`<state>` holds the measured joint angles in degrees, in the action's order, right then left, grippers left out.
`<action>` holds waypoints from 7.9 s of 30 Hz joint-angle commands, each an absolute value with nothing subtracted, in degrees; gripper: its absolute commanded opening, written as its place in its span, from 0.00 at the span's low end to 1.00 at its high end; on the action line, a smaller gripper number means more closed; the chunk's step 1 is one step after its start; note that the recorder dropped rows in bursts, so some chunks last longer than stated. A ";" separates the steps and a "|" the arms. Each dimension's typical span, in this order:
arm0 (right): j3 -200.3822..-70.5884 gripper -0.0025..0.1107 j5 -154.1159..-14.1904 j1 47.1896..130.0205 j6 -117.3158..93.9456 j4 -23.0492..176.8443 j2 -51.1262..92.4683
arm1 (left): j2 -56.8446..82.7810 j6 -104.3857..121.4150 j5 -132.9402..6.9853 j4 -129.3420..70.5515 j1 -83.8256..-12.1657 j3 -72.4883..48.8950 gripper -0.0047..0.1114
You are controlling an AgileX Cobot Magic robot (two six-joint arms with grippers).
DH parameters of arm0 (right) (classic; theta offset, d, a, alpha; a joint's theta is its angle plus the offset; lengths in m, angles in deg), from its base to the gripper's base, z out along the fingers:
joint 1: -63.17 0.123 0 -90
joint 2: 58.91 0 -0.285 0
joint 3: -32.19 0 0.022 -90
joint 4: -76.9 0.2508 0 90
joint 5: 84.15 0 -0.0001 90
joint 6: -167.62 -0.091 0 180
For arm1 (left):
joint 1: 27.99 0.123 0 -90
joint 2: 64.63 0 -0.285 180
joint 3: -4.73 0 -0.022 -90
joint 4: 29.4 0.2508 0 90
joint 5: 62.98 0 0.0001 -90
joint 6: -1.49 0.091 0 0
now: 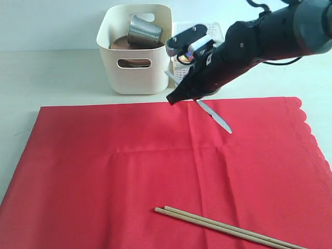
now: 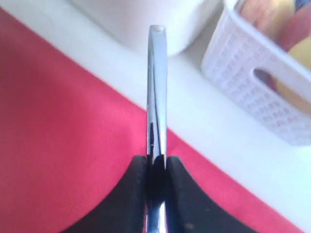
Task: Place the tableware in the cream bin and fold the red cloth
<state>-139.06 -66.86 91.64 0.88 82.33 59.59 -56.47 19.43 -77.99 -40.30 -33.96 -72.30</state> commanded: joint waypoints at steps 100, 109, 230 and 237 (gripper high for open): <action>-111.39 0.20 -42.91 109.18 5.12 88.25 36.08 | -56.84 19.42 -77.87 -40.29 -33.93 -72.49 0.06; -111.39 0.41 -44.58 109.18 5.51 89.75 41.19 | -56.84 19.42 -77.87 -40.29 -33.93 -72.49 0.06; -141.52 0.02 -77.28 107.74 4.00 77.29 46.75 | -56.84 19.42 -77.87 -40.29 -33.93 -72.49 0.06; -161.56 0.02 -85.03 102.93 4.00 76.90 62.75 | -56.84 19.42 -77.87 -40.29 -33.93 -72.49 0.06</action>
<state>-154.82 -81.76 105.00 3.69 77.45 57.38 -56.47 19.43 -77.99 -40.30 -33.96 -72.30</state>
